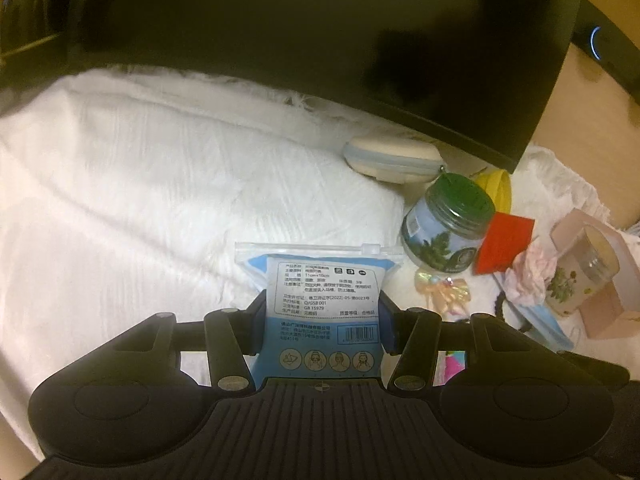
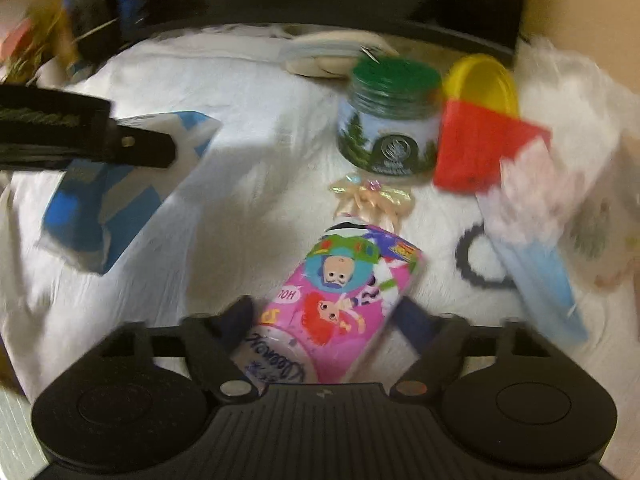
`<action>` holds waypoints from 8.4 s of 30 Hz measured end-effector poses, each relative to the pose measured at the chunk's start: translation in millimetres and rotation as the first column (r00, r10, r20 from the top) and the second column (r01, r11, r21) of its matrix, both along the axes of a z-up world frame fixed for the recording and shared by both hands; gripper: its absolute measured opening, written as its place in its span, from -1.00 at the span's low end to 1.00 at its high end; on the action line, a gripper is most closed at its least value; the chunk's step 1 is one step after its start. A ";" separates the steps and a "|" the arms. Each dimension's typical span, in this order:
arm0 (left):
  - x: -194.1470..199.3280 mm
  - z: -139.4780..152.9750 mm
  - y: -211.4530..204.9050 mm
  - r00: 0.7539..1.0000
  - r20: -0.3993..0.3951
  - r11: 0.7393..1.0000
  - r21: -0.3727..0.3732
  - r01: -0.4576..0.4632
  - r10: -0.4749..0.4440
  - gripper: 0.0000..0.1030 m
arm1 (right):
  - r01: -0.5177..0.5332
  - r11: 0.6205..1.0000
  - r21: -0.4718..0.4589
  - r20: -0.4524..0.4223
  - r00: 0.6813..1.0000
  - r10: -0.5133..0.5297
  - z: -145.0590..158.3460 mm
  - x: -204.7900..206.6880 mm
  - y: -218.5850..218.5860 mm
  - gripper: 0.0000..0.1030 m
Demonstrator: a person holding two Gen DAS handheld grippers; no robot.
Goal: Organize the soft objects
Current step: 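Carry both packs into the pink box and open both tools, then grasp the pink checked cloth bundle with the left tool while the right tool grasps the wrapped candy, then carry the cloth bundle and candy into the pink box and release both, then grasp the red card with the left tool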
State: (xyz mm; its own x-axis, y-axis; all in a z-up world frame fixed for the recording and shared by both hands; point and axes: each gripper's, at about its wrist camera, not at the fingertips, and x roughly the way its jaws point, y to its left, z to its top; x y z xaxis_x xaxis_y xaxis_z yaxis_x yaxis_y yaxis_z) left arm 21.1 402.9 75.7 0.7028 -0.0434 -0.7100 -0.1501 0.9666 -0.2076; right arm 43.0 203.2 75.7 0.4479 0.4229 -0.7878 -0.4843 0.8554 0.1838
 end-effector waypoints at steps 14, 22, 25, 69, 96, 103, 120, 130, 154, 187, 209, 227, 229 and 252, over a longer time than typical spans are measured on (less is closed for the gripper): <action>74.6 112.8 -102.9 0.940 0.238 0.968 0.004 0.252 -0.246 0.11 | 0.100 0.973 0.207 0.261 0.953 -0.153 148.5 26.7 -170.8 -0.02; 133.9 152.9 -208.3 0.873 0.273 0.905 -0.014 0.424 -0.405 0.12 | 0.334 0.933 0.135 0.416 0.835 -0.360 179.5 45.0 -284.9 -0.01; 150.1 154.1 -244.6 0.855 0.257 0.878 -0.044 0.477 -0.451 0.12 | 0.390 0.914 0.116 0.412 0.818 -0.401 175.3 51.7 -318.3 -0.01; 118.6 74.2 -152.6 0.942 0.219 0.956 -0.085 0.280 -0.256 0.11 | 0.516 0.853 0.074 0.206 0.830 -0.519 84.7 65.8 -343.0 0.41; 132.2 -53.4 -215.7 0.850 -0.025 0.844 0.103 0.526 -0.526 -0.08 | 0.090 0.990 -0.110 0.122 0.990 -0.077 38.5 -5.2 -230.3 0.41; 108.2 -25.8 -193.8 0.889 0.080 0.892 0.036 0.450 -0.452 -0.56 | 0.063 0.997 -0.035 0.178 0.982 -0.056 72.9 8.9 -227.0 0.41; 35.1 20.2 -0.3 0.988 0.153 0.992 -0.124 0.005 0.014 -0.57 | -0.112 0.993 0.044 0.100 0.989 0.107 56.9 59.8 -77.9 0.41; 15.6 2.2 5.4 0.996 0.088 0.996 -0.094 0.008 0.000 -0.56 | -0.153 0.986 0.060 0.081 0.986 0.148 -4.9 89.8 -13.9 0.24; 128.7 143.7 -133.4 0.886 0.335 0.936 -0.036 0.350 -0.319 -0.56 | 0.094 0.992 0.081 0.432 0.894 -0.119 168.9 69.2 -209.7 -0.67; 196.3 37.6 -404.7 0.715 -0.054 0.715 -0.128 0.687 -0.697 -0.31 | 0.448 0.894 0.003 0.151 0.884 -0.443 53.0 57.3 -384.5 0.06; 107.7 73.5 -122.0 0.960 0.137 0.968 -0.029 0.250 -0.244 -0.31 | 0.241 0.964 0.115 0.157 0.953 -0.258 71.5 39.4 -285.0 0.34; 73.3 17.3 -159.0 0.832 0.067 0.831 0.144 0.538 -0.550 -0.31 | 0.001 0.999 0.033 0.193 0.981 -0.008 100.6 50.2 -188.2 0.34; 81.5 25.0 -176.4 0.793 0.057 0.779 0.237 0.580 -0.607 -0.31 | 0.030 0.999 0.044 0.206 0.978 -0.039 106.3 56.4 -192.8 0.34; 185.6 -3.0 -221.3 0.627 -0.291 0.599 0.188 0.778 -0.723 -0.27 | 0.211 0.975 0.075 0.137 0.966 -0.219 73.5 47.6 -270.9 0.34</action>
